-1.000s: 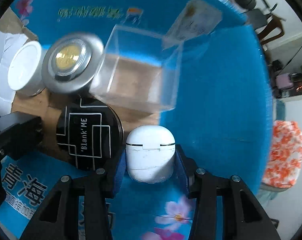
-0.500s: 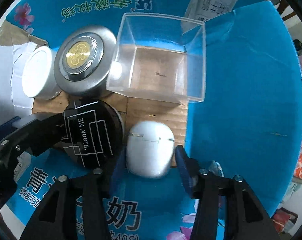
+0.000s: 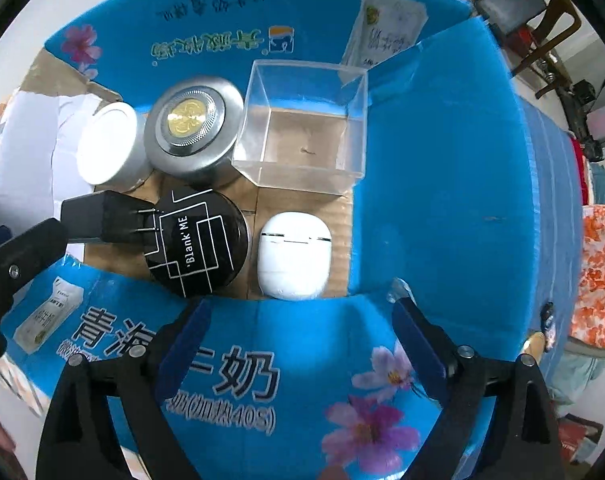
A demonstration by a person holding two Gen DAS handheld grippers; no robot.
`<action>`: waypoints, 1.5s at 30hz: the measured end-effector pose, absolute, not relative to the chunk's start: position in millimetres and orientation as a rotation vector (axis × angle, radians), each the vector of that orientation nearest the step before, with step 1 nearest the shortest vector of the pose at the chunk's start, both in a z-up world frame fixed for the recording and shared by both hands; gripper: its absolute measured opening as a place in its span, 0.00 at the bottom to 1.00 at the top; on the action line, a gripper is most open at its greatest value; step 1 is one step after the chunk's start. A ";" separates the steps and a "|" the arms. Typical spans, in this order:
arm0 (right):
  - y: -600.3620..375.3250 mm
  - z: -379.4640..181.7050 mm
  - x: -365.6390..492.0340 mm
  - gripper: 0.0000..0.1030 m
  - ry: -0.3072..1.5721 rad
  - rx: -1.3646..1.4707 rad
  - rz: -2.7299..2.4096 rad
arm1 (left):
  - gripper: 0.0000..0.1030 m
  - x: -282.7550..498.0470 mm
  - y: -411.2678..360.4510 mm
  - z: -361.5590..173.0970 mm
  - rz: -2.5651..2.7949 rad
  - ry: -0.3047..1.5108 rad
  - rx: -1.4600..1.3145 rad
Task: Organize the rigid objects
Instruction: 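Carry the power bank and earbud case into the blue box and release both, then withdraw both tools from the blue box toward the keys and gold tin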
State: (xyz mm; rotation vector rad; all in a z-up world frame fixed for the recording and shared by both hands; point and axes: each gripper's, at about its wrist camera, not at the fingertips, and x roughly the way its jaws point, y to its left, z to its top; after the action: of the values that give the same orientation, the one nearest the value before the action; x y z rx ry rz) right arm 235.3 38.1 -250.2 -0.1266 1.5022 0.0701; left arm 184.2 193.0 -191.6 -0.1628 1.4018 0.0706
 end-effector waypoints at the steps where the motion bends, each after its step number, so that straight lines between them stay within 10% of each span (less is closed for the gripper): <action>1: 36.7 -246.3 234.1 0.92 1.494 -0.123 0.068 | 0.98 185.4 190.4 -192.1 0.075 1.400 -0.159; 45: -14.8 -16.6 89.8 0.92 1.162 0.067 0.238 | 1.00 66.7 139.5 -0.2 0.042 1.065 -0.097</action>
State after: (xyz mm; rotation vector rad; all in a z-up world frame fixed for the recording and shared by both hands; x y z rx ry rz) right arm 89.8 -14.8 -16.6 0.0667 1.1622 0.2382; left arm 66.7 139.5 -0.2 -0.0966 1.0650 0.0419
